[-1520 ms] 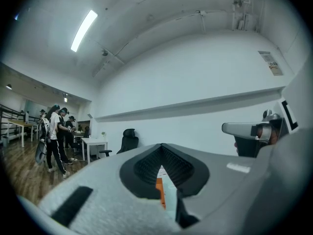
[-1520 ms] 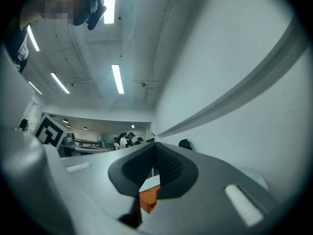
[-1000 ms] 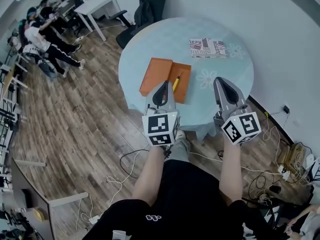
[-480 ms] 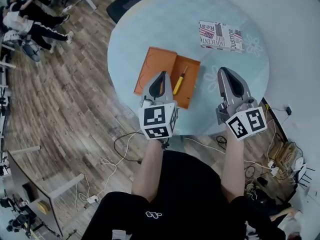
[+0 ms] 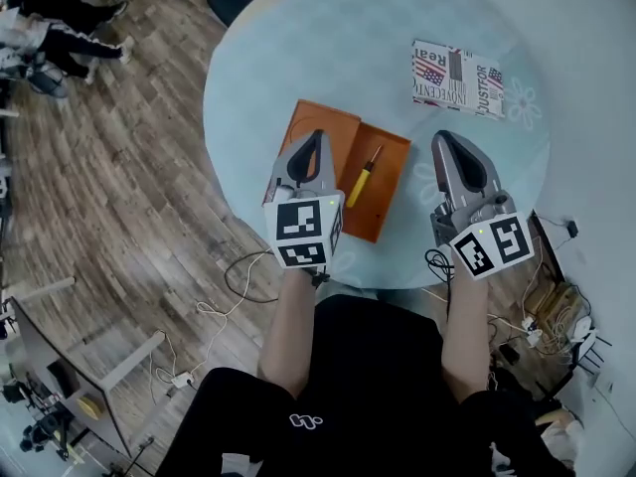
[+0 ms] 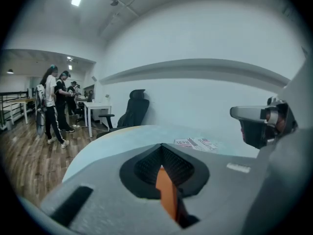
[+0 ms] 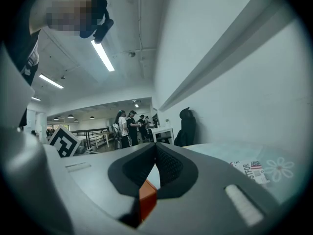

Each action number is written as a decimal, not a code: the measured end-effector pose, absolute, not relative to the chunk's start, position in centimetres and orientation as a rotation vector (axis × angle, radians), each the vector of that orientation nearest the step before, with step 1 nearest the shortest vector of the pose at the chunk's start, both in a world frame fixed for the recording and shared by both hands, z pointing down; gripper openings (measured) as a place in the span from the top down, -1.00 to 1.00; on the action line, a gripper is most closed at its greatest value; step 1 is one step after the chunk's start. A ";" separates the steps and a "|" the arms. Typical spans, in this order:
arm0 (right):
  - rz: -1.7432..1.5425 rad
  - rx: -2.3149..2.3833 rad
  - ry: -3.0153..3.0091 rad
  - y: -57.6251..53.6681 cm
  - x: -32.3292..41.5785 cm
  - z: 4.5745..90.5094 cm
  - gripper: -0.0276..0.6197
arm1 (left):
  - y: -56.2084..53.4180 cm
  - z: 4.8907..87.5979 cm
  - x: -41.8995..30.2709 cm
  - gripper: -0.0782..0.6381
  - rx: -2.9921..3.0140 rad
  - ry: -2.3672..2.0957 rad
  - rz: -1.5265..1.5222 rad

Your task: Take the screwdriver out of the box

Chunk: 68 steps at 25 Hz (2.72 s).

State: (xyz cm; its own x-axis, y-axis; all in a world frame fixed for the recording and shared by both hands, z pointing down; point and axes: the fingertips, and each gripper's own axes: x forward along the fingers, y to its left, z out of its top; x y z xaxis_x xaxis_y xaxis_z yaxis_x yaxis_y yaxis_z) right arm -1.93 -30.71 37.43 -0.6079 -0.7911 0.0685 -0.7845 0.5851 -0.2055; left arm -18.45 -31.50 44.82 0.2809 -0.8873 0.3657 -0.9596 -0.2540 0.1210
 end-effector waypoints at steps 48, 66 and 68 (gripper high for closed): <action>-0.587 -1.457 2.625 -32.0 10.2 43.9 0.88 | -26.0 66.8 -7.9 0.54 1.776 -1.134 1.719; -0.444 -1.214 2.791 -29.2 7.8 39.7 0.88 | -27.8 54.2 -8.6 0.55 1.910 -1.500 0.812; -0.404 -1.159 2.815 -28.9 7.3 38.6 0.88 | -28.0 51.3 -8.9 0.55 1.949 -1.575 0.696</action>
